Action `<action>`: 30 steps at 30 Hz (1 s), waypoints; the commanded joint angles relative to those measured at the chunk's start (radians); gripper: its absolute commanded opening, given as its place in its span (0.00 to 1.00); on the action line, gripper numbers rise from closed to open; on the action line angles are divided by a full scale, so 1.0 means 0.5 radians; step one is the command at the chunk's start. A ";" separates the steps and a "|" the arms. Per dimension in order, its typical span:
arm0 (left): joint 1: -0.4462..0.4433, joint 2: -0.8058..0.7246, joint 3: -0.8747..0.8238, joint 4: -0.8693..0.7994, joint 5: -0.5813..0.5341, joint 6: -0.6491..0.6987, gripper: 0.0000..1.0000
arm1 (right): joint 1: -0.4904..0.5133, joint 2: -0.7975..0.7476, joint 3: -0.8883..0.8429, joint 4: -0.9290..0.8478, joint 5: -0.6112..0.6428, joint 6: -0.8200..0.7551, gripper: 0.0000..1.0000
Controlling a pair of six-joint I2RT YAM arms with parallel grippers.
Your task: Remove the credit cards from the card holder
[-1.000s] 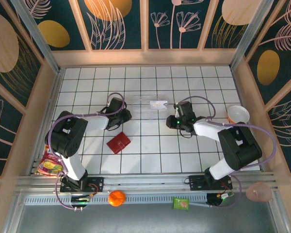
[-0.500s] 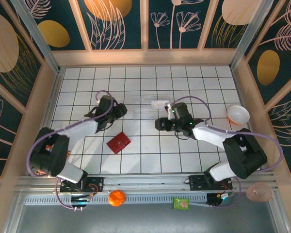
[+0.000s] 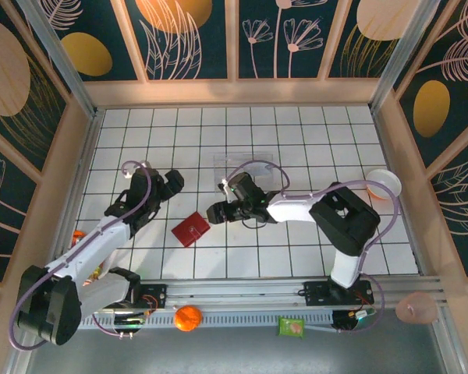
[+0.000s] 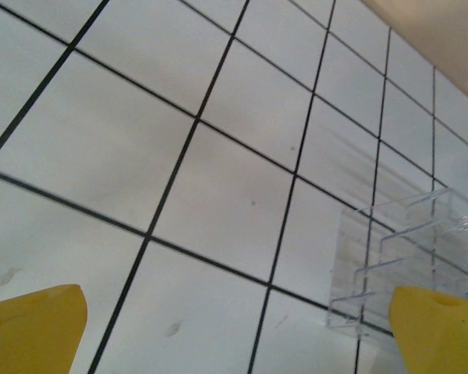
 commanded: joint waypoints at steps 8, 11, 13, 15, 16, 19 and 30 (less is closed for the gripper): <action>0.002 -0.205 -0.151 -0.047 0.031 -0.001 0.99 | 0.120 0.167 0.129 0.156 0.014 0.127 0.59; 0.001 -0.224 -0.157 -0.072 0.034 0.017 0.98 | 0.125 0.216 0.162 0.151 -0.037 0.124 0.56; 0.001 -0.239 -0.163 -0.082 0.037 0.021 0.98 | 0.135 0.244 0.196 0.099 -0.043 0.101 0.54; 0.001 -0.257 -0.179 -0.080 0.037 0.017 0.98 | 0.144 0.263 0.220 0.062 -0.064 0.073 0.51; 0.001 -0.266 -0.190 -0.076 0.035 0.014 0.98 | 0.147 0.272 0.235 0.029 -0.071 0.049 0.50; 0.002 -0.274 -0.210 -0.067 0.037 0.006 0.98 | 0.170 0.307 0.290 -0.091 -0.063 -0.036 0.45; 0.001 -0.170 -0.188 -0.005 0.100 0.008 0.99 | 0.227 0.289 0.280 -0.160 0.025 -0.223 0.07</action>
